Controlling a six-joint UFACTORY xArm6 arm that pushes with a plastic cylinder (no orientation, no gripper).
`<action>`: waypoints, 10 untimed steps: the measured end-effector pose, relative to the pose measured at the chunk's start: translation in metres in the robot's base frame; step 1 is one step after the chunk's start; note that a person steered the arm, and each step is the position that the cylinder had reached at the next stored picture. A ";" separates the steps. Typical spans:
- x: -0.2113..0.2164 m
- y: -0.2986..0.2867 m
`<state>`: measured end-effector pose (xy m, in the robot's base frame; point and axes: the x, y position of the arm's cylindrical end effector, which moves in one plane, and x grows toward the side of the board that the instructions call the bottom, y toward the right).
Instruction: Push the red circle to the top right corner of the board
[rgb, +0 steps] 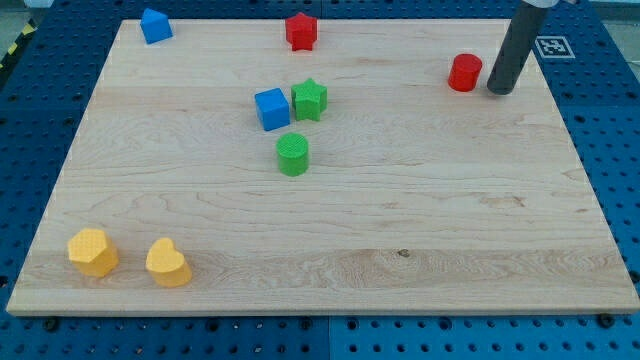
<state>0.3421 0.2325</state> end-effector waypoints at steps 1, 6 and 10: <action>0.009 -0.001; -0.002 -0.086; -0.004 -0.054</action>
<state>0.3379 0.1780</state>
